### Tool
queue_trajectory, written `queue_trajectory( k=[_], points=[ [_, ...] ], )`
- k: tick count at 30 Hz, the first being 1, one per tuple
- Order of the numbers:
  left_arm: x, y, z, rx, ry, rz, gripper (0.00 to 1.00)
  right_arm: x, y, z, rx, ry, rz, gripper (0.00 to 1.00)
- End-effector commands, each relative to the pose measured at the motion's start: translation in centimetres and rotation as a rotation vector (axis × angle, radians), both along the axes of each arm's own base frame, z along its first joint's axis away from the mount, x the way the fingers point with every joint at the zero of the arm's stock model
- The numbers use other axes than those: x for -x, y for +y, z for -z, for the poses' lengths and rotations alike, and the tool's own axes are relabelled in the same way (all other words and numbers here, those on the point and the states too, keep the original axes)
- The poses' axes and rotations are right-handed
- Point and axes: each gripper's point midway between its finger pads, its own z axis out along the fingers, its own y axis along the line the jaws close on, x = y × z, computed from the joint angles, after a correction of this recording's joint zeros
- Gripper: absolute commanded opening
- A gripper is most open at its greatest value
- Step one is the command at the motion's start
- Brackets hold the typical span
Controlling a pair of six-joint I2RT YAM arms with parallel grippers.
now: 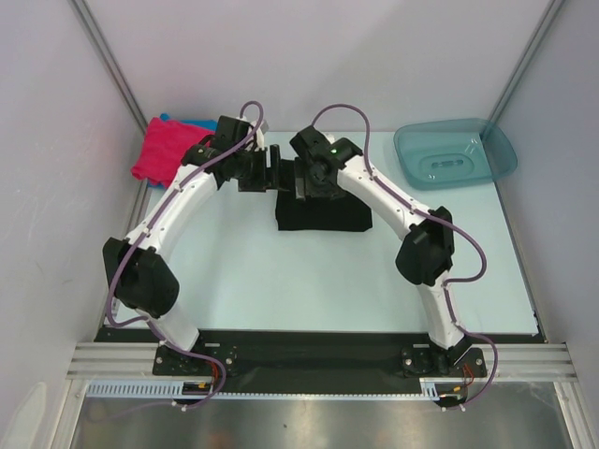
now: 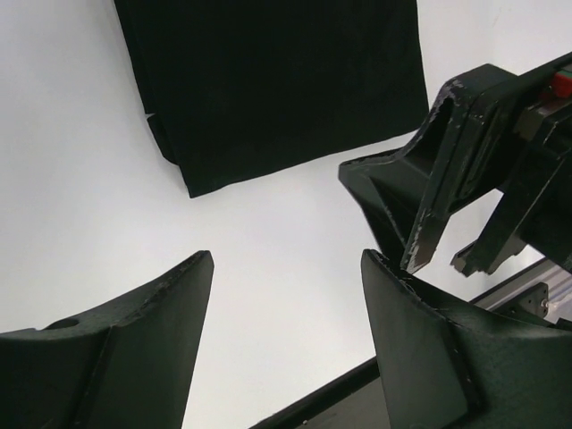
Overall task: Fold and stack the t-shirts
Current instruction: Neatly place the folded tshirt to the corner
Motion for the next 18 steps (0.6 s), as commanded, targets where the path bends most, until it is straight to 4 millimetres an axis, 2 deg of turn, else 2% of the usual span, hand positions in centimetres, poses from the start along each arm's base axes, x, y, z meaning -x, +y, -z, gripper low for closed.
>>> queue_trajectory(
  k=[1, 4, 7, 8, 13, 18],
  points=[
    [-0.3, -0.7, -1.2, 0.02, -0.06, 0.044, 0.74, -0.1, -2.2, -2.2, -0.03, -0.044, 0.073, 0.76],
    [-0.2, -0.9, -0.7, 0.03, -0.043, 0.045, 0.72, -0.1, -3.2, -2.3, -0.04, -0.037, 0.101, 0.76],
    [-0.4, -0.9, -1.1, 0.03, -0.059, 0.038, 0.72, -0.3, -4.3, -2.4, -0.059, -0.034, 0.133, 0.76],
    [-0.6, -0.8, -1.1, 0.026, -0.066, 0.033, 0.72, -0.9, -4.3, -2.6, -0.085, -0.05, 0.138, 0.76],
    [-1.6, -0.4, -1.4, -0.013, -0.098, 0.023, 0.72, -1.5, -4.4, -2.2, -0.109, -0.039, 0.148, 0.76],
    [-3.5, 0.4, -2.6, -0.062, -0.168, -0.007, 0.72, -2.5, -4.2, -3.0, -0.121, -0.078, 0.146, 0.76]
  ],
)
